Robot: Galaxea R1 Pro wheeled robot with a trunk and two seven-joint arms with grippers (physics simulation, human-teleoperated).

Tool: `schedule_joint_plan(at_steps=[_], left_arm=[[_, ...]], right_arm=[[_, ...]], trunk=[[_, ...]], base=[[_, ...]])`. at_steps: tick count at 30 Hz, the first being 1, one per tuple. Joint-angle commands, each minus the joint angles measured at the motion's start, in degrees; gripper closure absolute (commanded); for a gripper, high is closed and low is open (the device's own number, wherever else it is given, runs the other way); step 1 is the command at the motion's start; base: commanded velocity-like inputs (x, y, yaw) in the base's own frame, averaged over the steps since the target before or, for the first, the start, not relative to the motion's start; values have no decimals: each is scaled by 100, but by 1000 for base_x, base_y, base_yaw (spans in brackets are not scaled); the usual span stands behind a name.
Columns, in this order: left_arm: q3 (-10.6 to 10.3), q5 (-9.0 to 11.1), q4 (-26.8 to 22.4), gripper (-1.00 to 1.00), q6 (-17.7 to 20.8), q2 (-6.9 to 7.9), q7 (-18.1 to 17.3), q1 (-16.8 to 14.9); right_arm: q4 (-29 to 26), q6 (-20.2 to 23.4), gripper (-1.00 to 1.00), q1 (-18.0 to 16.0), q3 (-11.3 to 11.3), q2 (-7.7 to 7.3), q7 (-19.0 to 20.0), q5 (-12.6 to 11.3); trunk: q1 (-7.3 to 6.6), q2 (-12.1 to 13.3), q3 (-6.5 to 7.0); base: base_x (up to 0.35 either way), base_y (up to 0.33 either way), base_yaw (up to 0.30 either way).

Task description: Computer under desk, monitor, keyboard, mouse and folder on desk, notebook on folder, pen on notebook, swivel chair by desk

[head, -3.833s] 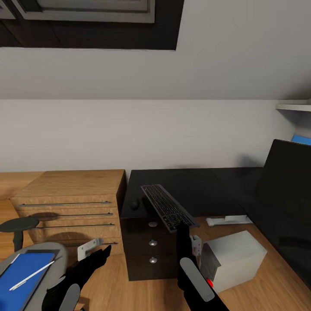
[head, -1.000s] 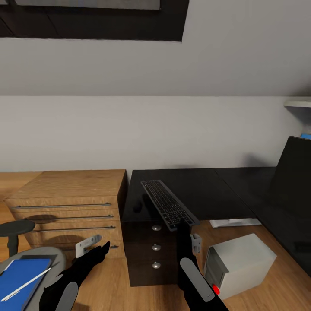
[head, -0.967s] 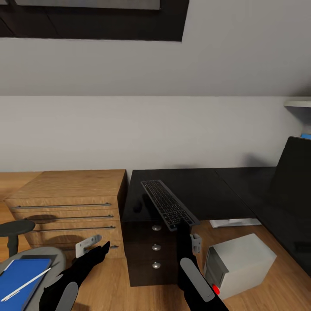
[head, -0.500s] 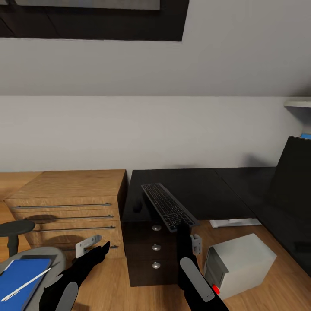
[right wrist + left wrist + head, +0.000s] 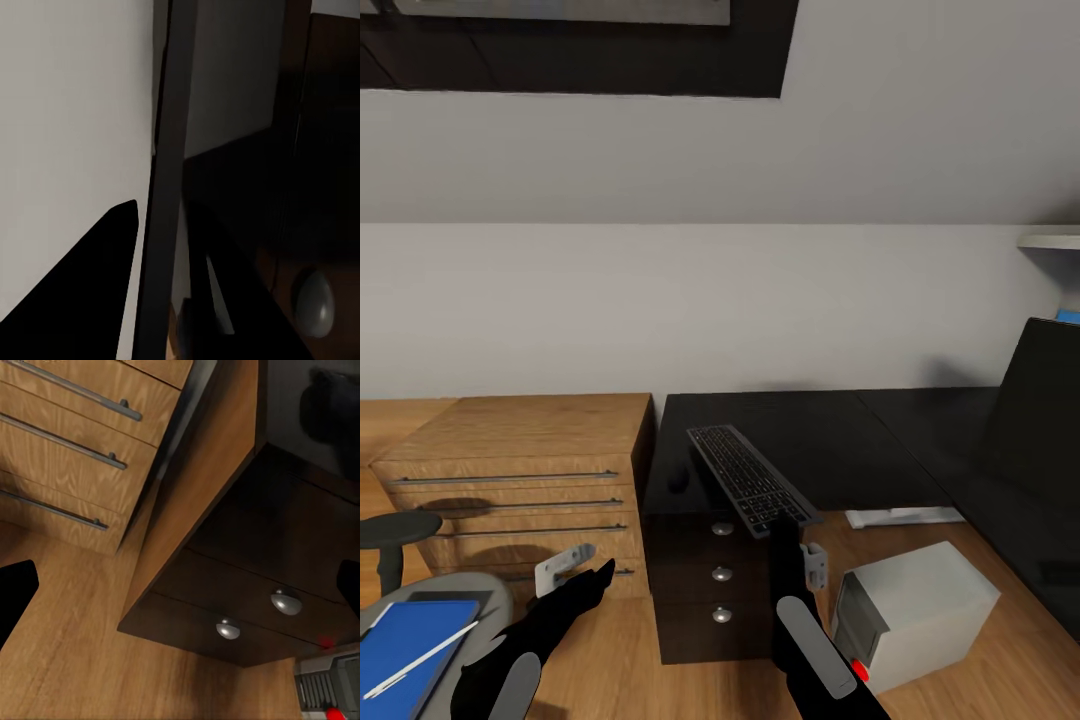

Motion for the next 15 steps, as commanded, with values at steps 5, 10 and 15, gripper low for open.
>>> schedule_joint_plan(at_steps=[5,10,15], left_arm=[[-4,61,-9,-100,18,-1,51,-4],[-4,60,-9,-100,18,-2,51,-4],[-4,61,-9,-100,18,-2,51,-5]], right_arm=[[11,-44,100,-2,8,0,-21,-218],[11,-45,100,-3,9,0,-20,-211],[13,-46,100,-2,9,0,-24,-208]], trunk=[[-111,199,83],[-198,359,155],[-198,359,155]], base=[[0,0,0],[0,0,0],[0,0,0]])
